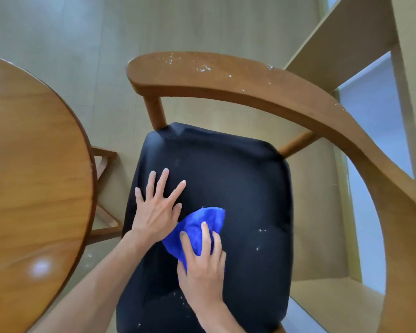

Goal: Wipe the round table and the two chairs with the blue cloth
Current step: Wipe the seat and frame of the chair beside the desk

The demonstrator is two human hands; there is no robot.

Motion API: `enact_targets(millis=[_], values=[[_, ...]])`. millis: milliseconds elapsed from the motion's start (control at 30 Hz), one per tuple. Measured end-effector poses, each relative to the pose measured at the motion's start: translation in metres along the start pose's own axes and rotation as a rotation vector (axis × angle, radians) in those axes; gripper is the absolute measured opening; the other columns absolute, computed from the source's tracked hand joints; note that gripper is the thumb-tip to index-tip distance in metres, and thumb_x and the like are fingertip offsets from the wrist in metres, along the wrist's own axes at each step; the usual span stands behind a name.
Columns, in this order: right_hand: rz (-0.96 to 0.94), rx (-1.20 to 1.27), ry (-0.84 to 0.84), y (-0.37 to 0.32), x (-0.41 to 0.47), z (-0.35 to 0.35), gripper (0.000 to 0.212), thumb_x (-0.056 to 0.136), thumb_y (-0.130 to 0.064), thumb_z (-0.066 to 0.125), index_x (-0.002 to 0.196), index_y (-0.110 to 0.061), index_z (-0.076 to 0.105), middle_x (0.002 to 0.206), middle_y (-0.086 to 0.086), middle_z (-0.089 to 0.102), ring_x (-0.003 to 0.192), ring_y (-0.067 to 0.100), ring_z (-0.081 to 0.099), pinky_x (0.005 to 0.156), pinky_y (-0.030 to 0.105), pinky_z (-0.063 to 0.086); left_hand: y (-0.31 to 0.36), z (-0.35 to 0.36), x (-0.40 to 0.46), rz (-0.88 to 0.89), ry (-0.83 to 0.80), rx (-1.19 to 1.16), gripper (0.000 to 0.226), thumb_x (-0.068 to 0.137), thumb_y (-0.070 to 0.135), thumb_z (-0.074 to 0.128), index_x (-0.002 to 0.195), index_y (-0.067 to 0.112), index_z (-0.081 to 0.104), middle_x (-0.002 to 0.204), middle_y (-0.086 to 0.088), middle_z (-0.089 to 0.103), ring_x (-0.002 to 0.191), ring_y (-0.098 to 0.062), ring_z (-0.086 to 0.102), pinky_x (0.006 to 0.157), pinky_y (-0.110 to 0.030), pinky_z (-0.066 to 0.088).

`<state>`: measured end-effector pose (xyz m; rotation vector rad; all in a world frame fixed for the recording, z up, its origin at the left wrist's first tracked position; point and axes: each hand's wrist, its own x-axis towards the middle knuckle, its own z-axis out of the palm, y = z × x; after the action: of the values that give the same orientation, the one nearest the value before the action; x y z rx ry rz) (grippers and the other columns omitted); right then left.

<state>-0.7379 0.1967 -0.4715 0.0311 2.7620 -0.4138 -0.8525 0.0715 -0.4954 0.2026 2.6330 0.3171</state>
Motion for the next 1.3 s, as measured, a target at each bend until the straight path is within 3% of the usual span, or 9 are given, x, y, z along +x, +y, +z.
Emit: enact_targets(millis=[100, 167, 333, 500, 633, 767, 967, 1133, 1300], values=[[-0.367, -0.100, 0.015, 0.054, -0.008, -0.005, 0.051, 0.062, -0.022, 0.069, 0.112, -0.032, 0.063, 0.132, 0.012, 0.057, 0.101, 0.038, 0.061, 0.066, 0.035, 0.049, -0.002, 0.003, 0.001, 0.001, -0.044, 0.029, 0.083, 0.083, 0.060, 0.055, 0.152, 0.040, 0.011, 0.160, -0.004, -0.016, 0.145, -0.032, -0.018, 0.110, -0.065, 0.017], [-0.391, -0.147, 0.047, 0.102, 0.001, -0.022, 0.053, 0.059, -0.024, 0.072, 0.111, -0.030, 0.064, 0.132, 0.011, 0.058, 0.098, 0.038, 0.060, 0.069, 0.037, 0.049, -0.005, 0.002, 0.001, 0.014, -0.089, 0.069, 0.102, 0.072, 0.070, 0.059, 0.151, 0.041, 0.003, 0.158, -0.003, -0.024, 0.143, -0.032, -0.024, 0.111, -0.065, 0.016], [0.178, 0.009, 0.257, 0.187, 0.026, -0.049, 0.048, 0.072, -0.006, 0.070, 0.119, -0.017, 0.066, 0.136, 0.015, 0.050, 0.104, 0.042, 0.054, 0.089, 0.048, 0.049, -0.001, 0.003, 0.004, 0.002, -0.142, 0.154, 0.119, 0.064, 0.074, 0.065, 0.150, 0.039, -0.009, 0.153, -0.005, -0.034, 0.139, -0.035, -0.032, 0.111, -0.066, 0.013], [0.753, 0.323, 0.479, 0.168, 0.018, -0.034, 0.048, 0.081, -0.006, 0.064, 0.128, -0.013, 0.055, 0.132, 0.015, 0.049, 0.119, 0.037, 0.049, 0.093, 0.045, 0.043, 0.001, 0.004, 0.005, -0.011, -0.155, 0.166, 0.119, 0.065, 0.074, 0.066, 0.150, 0.038, -0.009, 0.153, -0.007, -0.034, 0.140, -0.037, -0.031, 0.111, -0.067, 0.013], [0.446, 0.182, 0.326, 0.087, -0.005, -0.016, 0.055, 0.061, -0.006, 0.079, 0.113, -0.012, 0.066, 0.123, 0.021, 0.056, 0.091, 0.044, 0.058, 0.073, 0.045, 0.050, 0.001, 0.005, 0.007, -0.014, -0.154, 0.172, 0.120, 0.064, 0.075, 0.066, 0.150, 0.038, -0.009, 0.153, -0.007, -0.034, 0.140, -0.037, -0.030, 0.111, -0.067, 0.013], [0.062, 0.119, 0.109, 0.032, -0.040, 0.008, 0.056, 0.056, -0.024, 0.072, 0.112, -0.028, 0.066, 0.126, 0.013, 0.059, 0.091, 0.036, 0.060, 0.068, 0.038, 0.051, 0.002, 0.004, 0.006, -0.026, -0.152, 0.167, 0.120, 0.062, 0.073, 0.069, 0.151, 0.039, -0.006, 0.154, -0.006, -0.031, 0.141, -0.036, -0.029, 0.111, -0.066, 0.014], [-0.439, -0.107, 0.041, 0.117, -0.023, -0.027, 0.049, 0.062, -0.021, 0.066, 0.111, -0.029, 0.065, 0.129, 0.009, 0.060, 0.083, 0.034, 0.059, 0.065, 0.034, 0.048, 0.000, 0.003, 0.007, -0.024, -0.152, 0.166, 0.119, 0.063, 0.075, 0.067, 0.149, 0.041, -0.009, 0.154, -0.003, -0.032, 0.141, -0.034, -0.029, 0.112, -0.065, 0.013], [0.263, 0.071, 0.172, 0.177, 0.015, -0.048, 0.056, 0.074, -0.016, 0.074, 0.128, -0.020, 0.059, 0.143, 0.011, 0.042, 0.113, 0.043, 0.047, 0.095, 0.047, 0.042, -0.001, 0.001, 0.006, -0.010, -0.154, 0.158, 0.118, 0.064, 0.076, 0.064, 0.149, 0.041, -0.010, 0.155, -0.004, -0.031, 0.141, -0.034, -0.029, 0.112, -0.065, 0.010], [0.298, 0.021, 0.099, 0.179, 0.006, -0.045, 0.072, 0.078, -0.045, 0.070, 0.140, -0.034, 0.034, 0.152, 0.001, 0.019, 0.123, 0.035, 0.039, 0.099, 0.043, 0.039, 0.007, 0.000, -0.013, -0.051, -0.118, 0.116, 0.111, 0.070, 0.068, 0.067, 0.150, 0.041, -0.005, 0.157, -0.007, -0.024, 0.143, -0.038, -0.021, 0.108, -0.069, 0.018]])
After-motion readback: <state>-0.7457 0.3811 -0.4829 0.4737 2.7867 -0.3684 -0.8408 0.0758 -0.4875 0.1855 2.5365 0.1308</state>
